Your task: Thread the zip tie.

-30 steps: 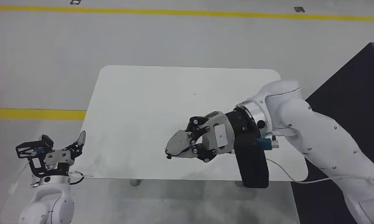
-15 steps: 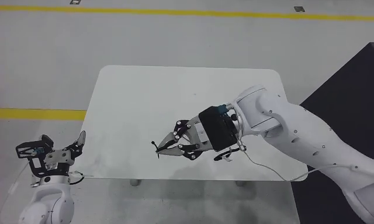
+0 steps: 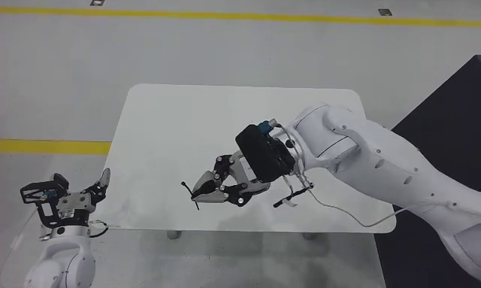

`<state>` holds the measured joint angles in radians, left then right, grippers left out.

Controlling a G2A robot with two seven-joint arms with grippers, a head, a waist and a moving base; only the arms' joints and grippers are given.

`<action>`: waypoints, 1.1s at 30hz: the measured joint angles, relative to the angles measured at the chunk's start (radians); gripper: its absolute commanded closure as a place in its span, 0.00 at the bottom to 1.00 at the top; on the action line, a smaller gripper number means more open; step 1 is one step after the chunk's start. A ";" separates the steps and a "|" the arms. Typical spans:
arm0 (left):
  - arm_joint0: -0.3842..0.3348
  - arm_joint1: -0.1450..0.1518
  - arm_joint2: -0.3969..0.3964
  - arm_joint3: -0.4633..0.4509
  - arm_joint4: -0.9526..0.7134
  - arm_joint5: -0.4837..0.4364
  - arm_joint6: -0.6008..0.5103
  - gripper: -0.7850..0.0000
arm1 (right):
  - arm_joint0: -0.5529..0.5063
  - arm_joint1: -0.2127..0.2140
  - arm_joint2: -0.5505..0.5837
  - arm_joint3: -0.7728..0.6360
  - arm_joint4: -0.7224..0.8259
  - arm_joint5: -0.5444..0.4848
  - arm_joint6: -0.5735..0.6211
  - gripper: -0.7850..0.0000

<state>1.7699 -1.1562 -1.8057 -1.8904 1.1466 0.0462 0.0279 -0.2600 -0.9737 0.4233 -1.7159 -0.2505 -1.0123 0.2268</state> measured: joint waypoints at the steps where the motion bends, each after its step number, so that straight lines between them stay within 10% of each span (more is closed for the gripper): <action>1: 0.000 0.000 0.000 0.000 0.000 0.000 0.000 0.00 | 0.001 -0.001 0.001 -0.005 -0.014 0.000 0.005 1.00; 16: 0.000 0.000 0.000 0.000 0.000 0.000 0.000 0.00 | -0.038 -0.016 0.109 -0.088 -0.390 0.000 -0.022 1.00; 26: 0.000 0.000 0.000 0.000 0.000 0.000 0.000 0.00 | -0.096 -0.003 0.151 -0.062 -0.244 0.000 -0.223 1.00; 33: 0.000 0.000 0.000 0.000 0.000 0.000 0.000 0.00 | -0.127 0.017 0.157 -0.058 -0.111 0.000 -0.126 1.00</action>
<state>1.7699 -1.1562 -1.8057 -1.8904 1.1466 0.0462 0.0279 -0.3870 -0.9572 0.5798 -1.7739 -0.3616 -1.0123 0.1007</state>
